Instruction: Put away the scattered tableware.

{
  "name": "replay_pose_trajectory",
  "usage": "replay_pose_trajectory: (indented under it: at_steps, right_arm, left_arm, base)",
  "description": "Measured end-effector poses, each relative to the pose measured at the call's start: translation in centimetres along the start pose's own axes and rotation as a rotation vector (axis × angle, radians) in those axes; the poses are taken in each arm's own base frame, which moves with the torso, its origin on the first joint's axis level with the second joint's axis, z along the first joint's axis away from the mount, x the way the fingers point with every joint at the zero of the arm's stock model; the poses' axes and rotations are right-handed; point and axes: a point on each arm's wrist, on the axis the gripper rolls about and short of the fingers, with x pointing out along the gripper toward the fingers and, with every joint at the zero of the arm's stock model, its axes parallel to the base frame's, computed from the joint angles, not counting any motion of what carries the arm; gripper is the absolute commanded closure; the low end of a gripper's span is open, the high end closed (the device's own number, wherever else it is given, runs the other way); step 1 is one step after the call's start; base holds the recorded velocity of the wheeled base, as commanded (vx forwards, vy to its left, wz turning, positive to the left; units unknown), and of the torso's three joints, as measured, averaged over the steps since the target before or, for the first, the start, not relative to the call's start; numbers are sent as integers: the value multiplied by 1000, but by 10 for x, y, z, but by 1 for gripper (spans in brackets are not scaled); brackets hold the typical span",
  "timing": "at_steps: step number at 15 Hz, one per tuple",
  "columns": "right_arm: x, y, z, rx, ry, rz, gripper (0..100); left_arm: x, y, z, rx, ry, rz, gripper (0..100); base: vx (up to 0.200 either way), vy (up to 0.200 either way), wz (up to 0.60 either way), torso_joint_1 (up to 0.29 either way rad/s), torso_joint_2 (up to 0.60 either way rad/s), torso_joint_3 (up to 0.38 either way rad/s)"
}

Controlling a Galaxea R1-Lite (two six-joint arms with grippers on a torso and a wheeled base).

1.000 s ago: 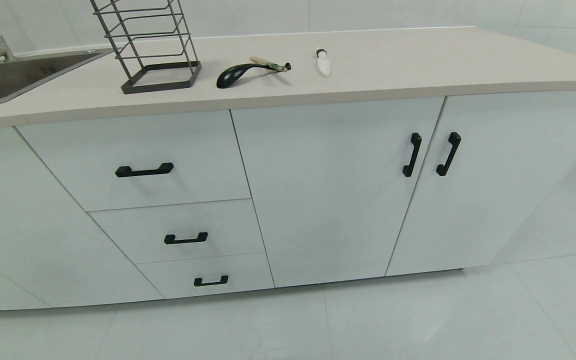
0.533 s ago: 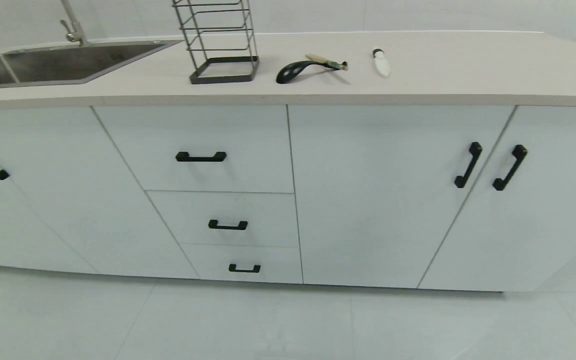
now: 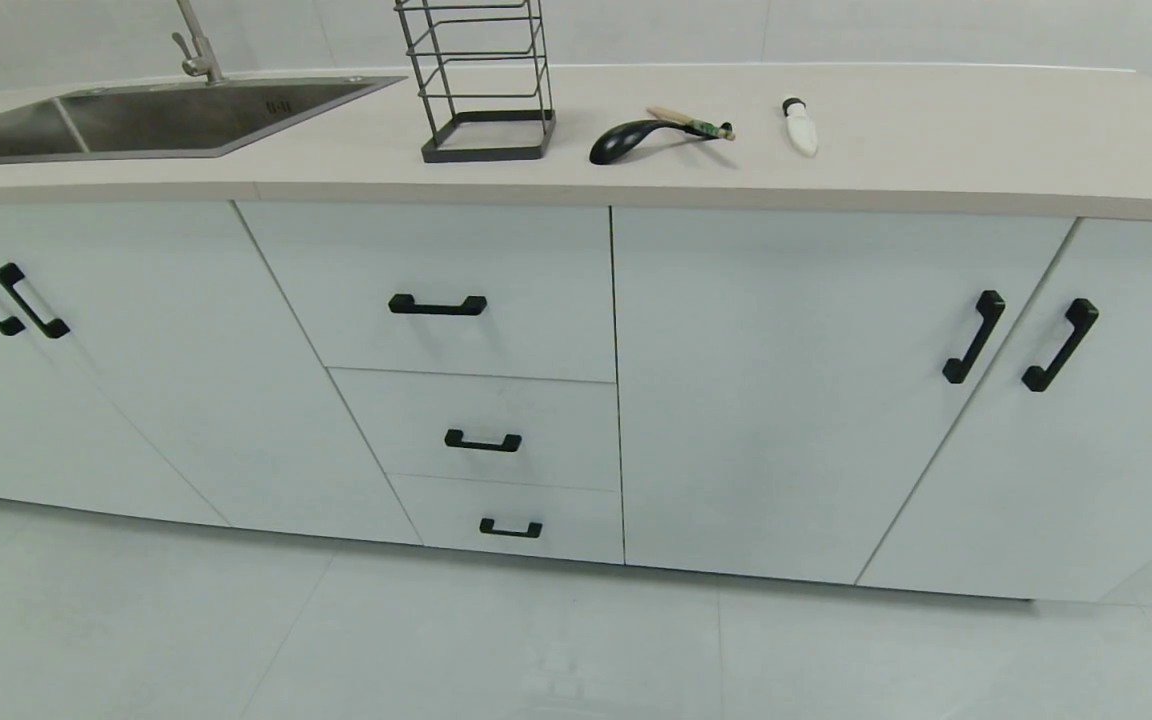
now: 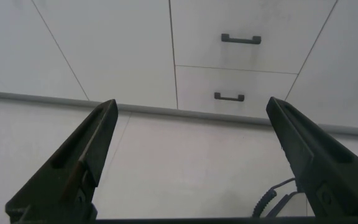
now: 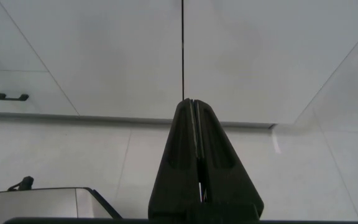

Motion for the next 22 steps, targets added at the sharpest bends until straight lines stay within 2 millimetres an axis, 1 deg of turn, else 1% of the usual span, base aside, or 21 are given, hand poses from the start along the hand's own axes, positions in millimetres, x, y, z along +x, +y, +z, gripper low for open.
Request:
replay_pose_trajectory:
  at_steps: [3, 9, 14, 20, 22]
  right_arm:
    - [0, 0, 0, 2, 1, 0, 100]
    - [0, 0, 0, 2, 1, 0, 100]
    - [0, 0, 0, 0, 1, 2, 100]
    - [0, 0, 0, -2, 0, 1, 100]
    - [0, 0, 0, -2, 0, 2, 100]
  left_arm:
    - [0, 0, 0, -1, 0, 0, 0]
    - [0, 0, 0, -8, 0, 0, 0]
    - [0, 0, 0, -8, 0, 0, 0]
    - [0, 0, 0, -13, -1, 1, 0]
    - [0, 0, 0, -41, -1, 2, 0]
  base:
    - [200, 0, 0, -2, -1, 4]
    - [0, 0, 0, 0, 0, 0]
    - [0, 200, 0, -1, 2, 4]
    - [0, 0, 0, 0, 0, 0]
    - [0, 0, 0, 0, 0, 0]
